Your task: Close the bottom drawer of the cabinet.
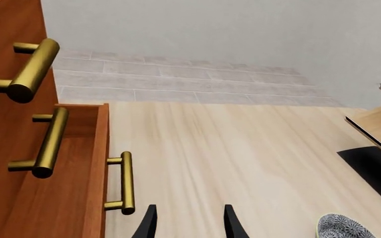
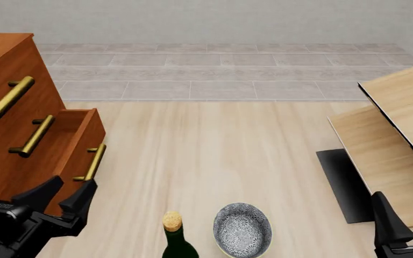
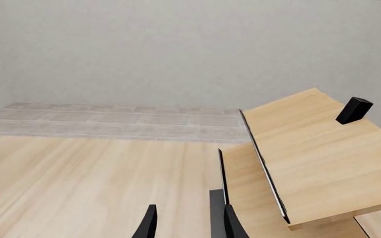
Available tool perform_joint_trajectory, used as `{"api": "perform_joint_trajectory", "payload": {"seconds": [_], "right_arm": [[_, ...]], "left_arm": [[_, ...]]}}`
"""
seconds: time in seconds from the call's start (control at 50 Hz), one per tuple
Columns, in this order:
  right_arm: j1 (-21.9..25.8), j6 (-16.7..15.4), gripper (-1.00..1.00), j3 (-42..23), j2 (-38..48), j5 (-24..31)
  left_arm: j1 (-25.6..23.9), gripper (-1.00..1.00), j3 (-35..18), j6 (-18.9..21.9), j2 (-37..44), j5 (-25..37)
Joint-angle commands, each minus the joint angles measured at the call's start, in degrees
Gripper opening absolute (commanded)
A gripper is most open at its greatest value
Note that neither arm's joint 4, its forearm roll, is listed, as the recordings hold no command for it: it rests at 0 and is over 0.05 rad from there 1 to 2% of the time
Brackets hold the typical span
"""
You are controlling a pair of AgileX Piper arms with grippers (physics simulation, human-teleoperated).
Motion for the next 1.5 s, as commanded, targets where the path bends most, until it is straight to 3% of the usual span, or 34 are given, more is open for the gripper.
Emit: {"api": "perform_joint_trajectory", "payload": {"seconds": [0.02,0.26,0.64,0.8,1.5], "right_arm": [[0.2,-0.3,1.0,0.0,0.0,-0.2],[0.5,-0.4,1.0,0.0,0.0,-0.4],[0.8,-0.6,1.0,0.0,0.0,-0.6],[1.0,-0.6,1.0,0.0,0.0,-0.6],[1.4,-0.7,1.0,0.0,0.0,-0.7]], "left_arm": [[0.4,1.0,0.1,-0.7,11.7,-9.8],[-0.2,1.0,0.1,-1.3,20.1,-17.5],[-0.6,1.0,0.1,-3.1,40.2,-34.1],[-0.2,1.0,0.1,-3.2,44.9,-37.9],[4.5,1.0,-1.8,-2.7,50.1,-38.5]]}}
